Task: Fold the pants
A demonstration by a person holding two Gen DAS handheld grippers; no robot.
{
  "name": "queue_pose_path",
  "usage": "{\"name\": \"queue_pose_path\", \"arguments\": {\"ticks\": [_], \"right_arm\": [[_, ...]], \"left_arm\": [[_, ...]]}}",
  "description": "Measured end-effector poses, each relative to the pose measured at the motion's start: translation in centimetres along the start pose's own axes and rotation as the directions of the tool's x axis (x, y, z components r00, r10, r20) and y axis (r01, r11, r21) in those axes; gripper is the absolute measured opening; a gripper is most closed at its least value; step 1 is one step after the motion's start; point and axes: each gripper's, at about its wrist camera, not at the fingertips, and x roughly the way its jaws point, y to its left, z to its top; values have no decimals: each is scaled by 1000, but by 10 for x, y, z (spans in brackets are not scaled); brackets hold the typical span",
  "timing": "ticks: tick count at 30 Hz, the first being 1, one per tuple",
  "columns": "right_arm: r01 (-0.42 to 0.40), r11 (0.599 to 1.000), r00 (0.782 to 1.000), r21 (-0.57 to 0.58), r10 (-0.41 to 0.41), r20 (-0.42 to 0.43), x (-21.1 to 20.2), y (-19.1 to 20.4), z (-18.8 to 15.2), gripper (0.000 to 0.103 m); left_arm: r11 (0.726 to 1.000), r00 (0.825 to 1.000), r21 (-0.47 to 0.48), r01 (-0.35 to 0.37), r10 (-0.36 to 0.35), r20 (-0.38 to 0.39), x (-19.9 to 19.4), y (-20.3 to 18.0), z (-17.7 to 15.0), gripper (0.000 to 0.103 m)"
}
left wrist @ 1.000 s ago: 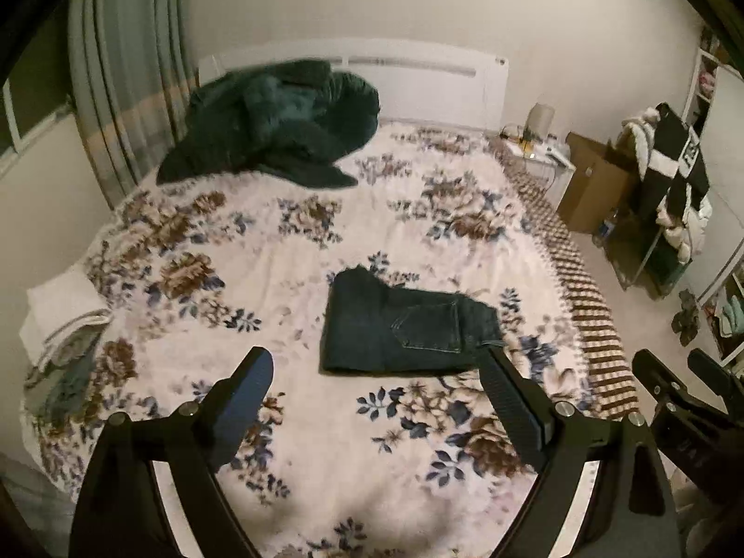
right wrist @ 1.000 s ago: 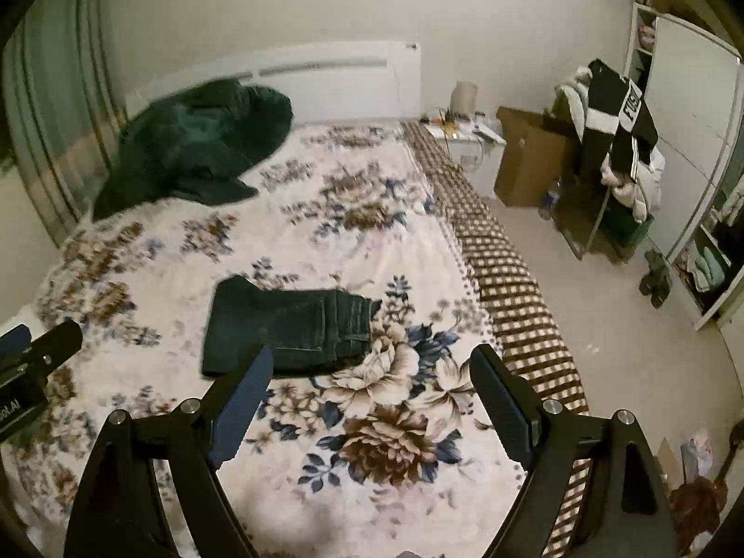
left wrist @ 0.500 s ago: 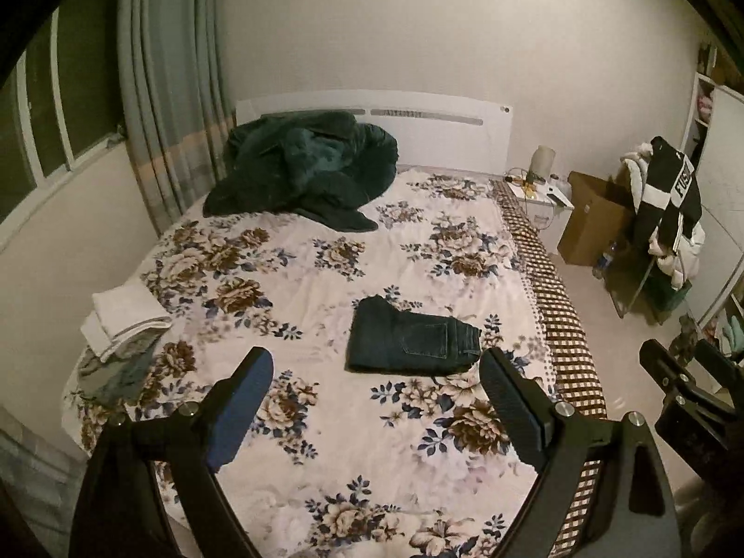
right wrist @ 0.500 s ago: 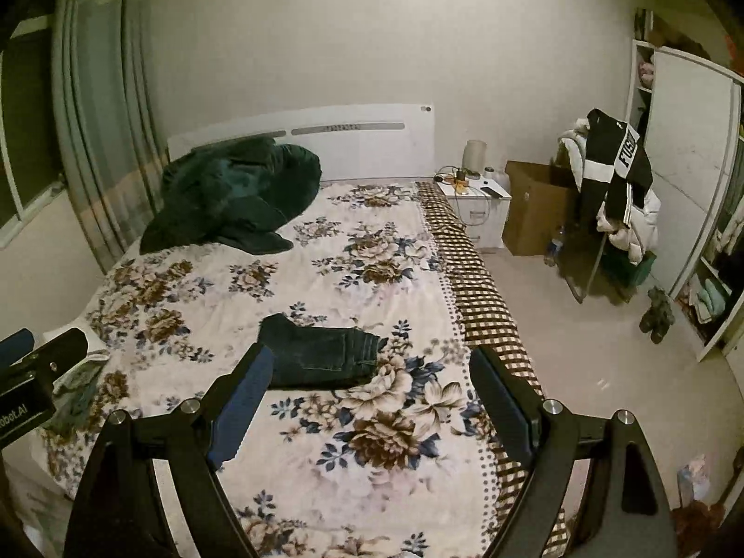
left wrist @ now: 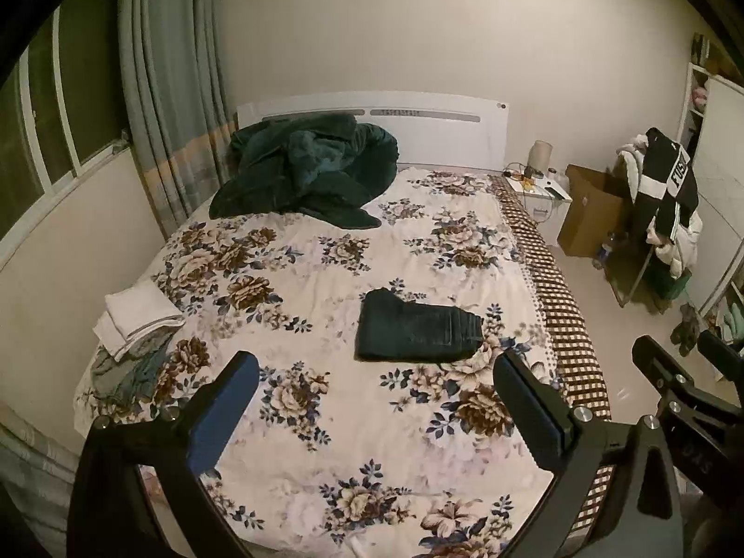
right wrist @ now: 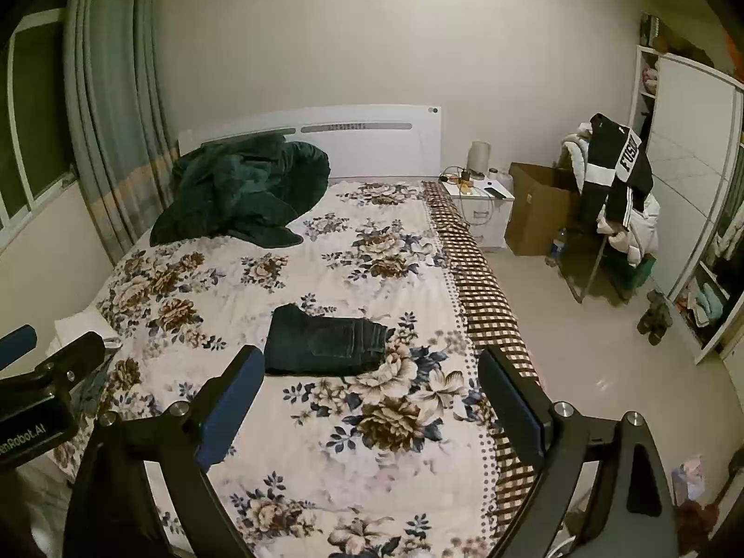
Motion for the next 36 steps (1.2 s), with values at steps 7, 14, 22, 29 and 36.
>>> {"name": "queue_pose_path", "arguments": {"ticks": [7,14,22,29,36], "right_arm": [[-7,1000,1000,-14,6,-14,6,4,-1,95],[-16,1000,1000,-10,16,-17,6,5,-5,95],[-26,1000,999,-11,26,-20,7,4,-8,95],[-35,999,999,-3,35,-20,3,3,-11,96],[-34,999,999,-7,34,-23,1,-3,-9,96]], "left_arm": [[1000,1000,7,-19,19,-3,-4,-1,-5,103],[999,999,5,-33,33,5,-7,1,-4,103],[999,999,7,-32,32,3,-9,0,-5,103],[999,999,9,-35,35,6,-13,1,-5,103],[999,999,11,-35,35,8,-15,3,-6,103]]}}
